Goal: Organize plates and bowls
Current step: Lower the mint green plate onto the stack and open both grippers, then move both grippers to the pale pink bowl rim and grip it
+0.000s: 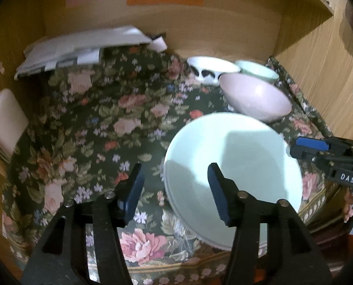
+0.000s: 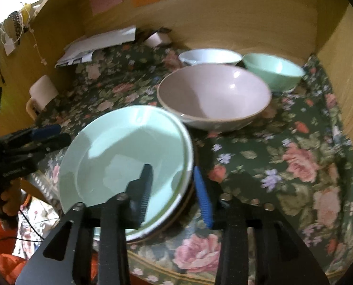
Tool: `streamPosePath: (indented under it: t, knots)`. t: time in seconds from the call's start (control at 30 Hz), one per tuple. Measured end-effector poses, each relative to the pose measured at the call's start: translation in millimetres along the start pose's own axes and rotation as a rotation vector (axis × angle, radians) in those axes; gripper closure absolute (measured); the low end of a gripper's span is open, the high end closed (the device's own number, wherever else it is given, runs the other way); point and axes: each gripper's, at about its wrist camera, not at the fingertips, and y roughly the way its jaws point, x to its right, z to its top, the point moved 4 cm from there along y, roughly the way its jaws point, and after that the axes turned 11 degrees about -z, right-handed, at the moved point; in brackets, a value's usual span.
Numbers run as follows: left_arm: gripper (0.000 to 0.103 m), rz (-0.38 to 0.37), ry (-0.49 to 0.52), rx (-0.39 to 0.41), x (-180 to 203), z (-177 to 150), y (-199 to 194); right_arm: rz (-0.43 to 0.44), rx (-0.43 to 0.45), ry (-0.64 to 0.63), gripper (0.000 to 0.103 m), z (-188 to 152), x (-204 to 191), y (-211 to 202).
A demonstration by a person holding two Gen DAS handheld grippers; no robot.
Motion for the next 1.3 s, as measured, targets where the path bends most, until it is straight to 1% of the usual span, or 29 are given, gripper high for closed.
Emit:
streamPosePath:
  t: [0.07, 0.13, 0.17, 0.23, 0.3, 0.33, 0.4, 0.47, 0.67, 0.87, 1.1, 1.3]
  knots:
    - [0.039, -0.001, 0.014, 0.023, 4, 8, -4, -0.008, 0.02, 0.009, 0.065, 3, 5, -6]
    - [0.032, 0.002, 0.031, 0.046, 9, 17, -7, -0.014, 0.041, 0.019, 0.061, 7, 9, -10]
    - [0.031, 0.005, 0.041, 0.057, 12, 22, -7, -0.021, 0.054, 0.024, 0.058, 9, 12, -13]
    - [0.023, 0.011, 0.056, 0.074, 16, 31, -7, -0.044, 0.084, 0.032, 0.051, 14, 16, -17]
    - [0.021, 0.016, 0.065, 0.089, 20, 40, -6, -0.073, 0.116, 0.04, 0.042, 20, 21, -22]
    - [0.02, 0.016, 0.066, 0.091, 22, 44, -4, -0.083, 0.131, 0.045, 0.04, 24, 23, -24]
    - [0.017, 0.009, 0.065, 0.094, 24, 52, 0, -0.095, 0.153, 0.055, 0.033, 30, 28, -27]
    - [0.014, 0.002, 0.058, 0.095, 26, 60, 6, -0.11, 0.178, 0.071, 0.029, 37, 34, -29]
    - [0.013, -0.017, 0.052, 0.068, 32, 84, 32, -0.142, 0.201, 0.083, 0.028, 53, 45, -22]
    - [0.013, -0.035, 0.072, 0.027, 40, 98, 62, -0.144, 0.176, 0.109, 0.028, 62, 59, -4]
    - [0.013, -0.052, 0.063, -0.072, 42, 108, 110, -0.141, 0.132, 0.139, 0.028, 70, 75, 25]
    - [0.013, -0.079, 0.028, -0.148, 41, 111, 139, -0.119, 0.093, 0.174, 0.028, 72, 84, 47]
